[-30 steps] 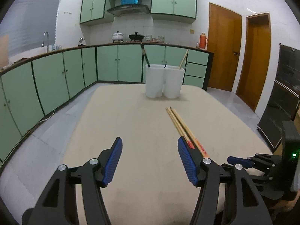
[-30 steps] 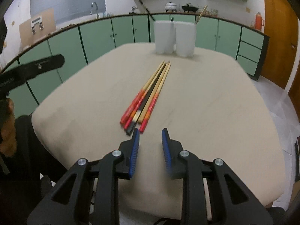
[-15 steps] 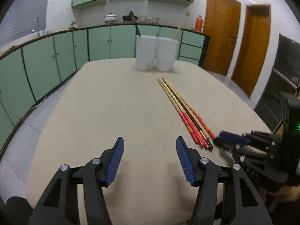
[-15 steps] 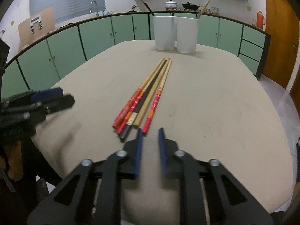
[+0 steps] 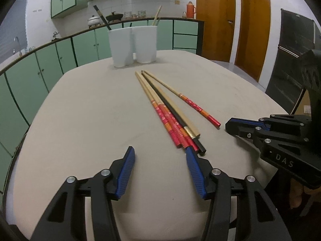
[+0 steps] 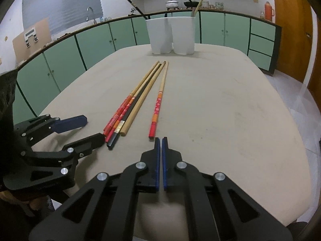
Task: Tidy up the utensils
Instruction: 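Grasp a red-patterned chopstick with the right gripper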
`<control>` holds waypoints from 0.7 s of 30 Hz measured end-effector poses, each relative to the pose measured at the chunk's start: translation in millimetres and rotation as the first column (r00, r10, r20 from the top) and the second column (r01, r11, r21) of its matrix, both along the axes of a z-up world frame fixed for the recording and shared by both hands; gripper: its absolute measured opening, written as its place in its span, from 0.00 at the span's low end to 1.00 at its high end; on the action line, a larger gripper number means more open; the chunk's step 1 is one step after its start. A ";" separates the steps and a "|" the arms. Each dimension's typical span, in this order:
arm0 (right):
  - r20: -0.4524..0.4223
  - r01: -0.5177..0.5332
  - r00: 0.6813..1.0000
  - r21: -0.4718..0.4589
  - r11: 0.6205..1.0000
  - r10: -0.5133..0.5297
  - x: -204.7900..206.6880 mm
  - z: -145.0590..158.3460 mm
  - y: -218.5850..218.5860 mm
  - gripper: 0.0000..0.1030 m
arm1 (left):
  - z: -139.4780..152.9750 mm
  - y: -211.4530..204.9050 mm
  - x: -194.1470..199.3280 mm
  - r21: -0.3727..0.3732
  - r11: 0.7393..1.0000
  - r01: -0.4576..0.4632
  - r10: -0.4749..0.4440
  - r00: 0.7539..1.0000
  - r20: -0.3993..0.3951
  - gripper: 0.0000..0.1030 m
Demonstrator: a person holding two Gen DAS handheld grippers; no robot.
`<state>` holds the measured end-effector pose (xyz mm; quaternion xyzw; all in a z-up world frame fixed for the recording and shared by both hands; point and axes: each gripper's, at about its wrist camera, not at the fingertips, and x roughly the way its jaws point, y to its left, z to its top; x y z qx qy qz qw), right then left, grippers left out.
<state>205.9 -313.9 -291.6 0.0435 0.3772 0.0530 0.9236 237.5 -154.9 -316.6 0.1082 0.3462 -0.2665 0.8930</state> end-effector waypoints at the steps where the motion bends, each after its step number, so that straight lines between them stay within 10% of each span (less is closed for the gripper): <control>1: 0.000 0.004 1.000 0.001 1.000 -0.004 -0.2 0.1 -1.8 0.01 | 0.0 -1.7 0.8 -0.003 1.000 -0.001 0.001 1.000 0.000 0.51; 21: 0.010 -0.037 0.999 -0.031 0.999 0.037 16.2 -1.8 10.9 0.12 | 0.5 2.1 7.3 -0.005 1.000 -0.016 0.016 1.000 0.005 0.49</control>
